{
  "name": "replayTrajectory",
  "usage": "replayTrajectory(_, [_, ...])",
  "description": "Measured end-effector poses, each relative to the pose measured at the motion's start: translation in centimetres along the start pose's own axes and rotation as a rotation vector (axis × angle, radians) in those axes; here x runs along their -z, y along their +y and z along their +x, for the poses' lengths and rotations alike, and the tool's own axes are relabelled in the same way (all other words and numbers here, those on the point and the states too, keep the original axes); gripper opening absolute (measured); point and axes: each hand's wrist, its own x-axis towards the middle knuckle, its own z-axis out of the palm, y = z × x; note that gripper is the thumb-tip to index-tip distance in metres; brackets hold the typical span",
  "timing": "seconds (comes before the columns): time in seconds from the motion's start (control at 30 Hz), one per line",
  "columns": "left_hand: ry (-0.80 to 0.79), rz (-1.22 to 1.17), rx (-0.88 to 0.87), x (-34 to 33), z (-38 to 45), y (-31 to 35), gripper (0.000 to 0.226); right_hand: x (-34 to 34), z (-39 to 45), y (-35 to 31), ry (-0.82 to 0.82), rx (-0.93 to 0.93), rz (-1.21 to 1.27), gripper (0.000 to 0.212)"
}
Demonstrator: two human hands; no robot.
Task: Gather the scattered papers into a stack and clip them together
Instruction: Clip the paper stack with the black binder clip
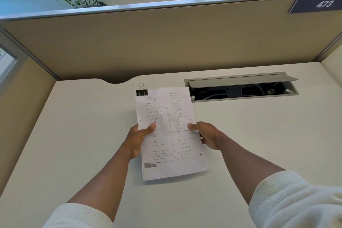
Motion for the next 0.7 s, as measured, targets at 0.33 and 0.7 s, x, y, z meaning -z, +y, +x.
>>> replayTrajectory(0.33, [-0.125,-0.013,0.002,0.1,2.6,3.2,0.081,-0.5,2.2,-2.1,0.055,0.087,-0.017,0.054])
replayTrajectory(0.7, [0.051,0.062,0.023,0.5,5.0,5.2,0.043,-0.7,3.9,-4.2,0.144,0.149,0.177,0.024])
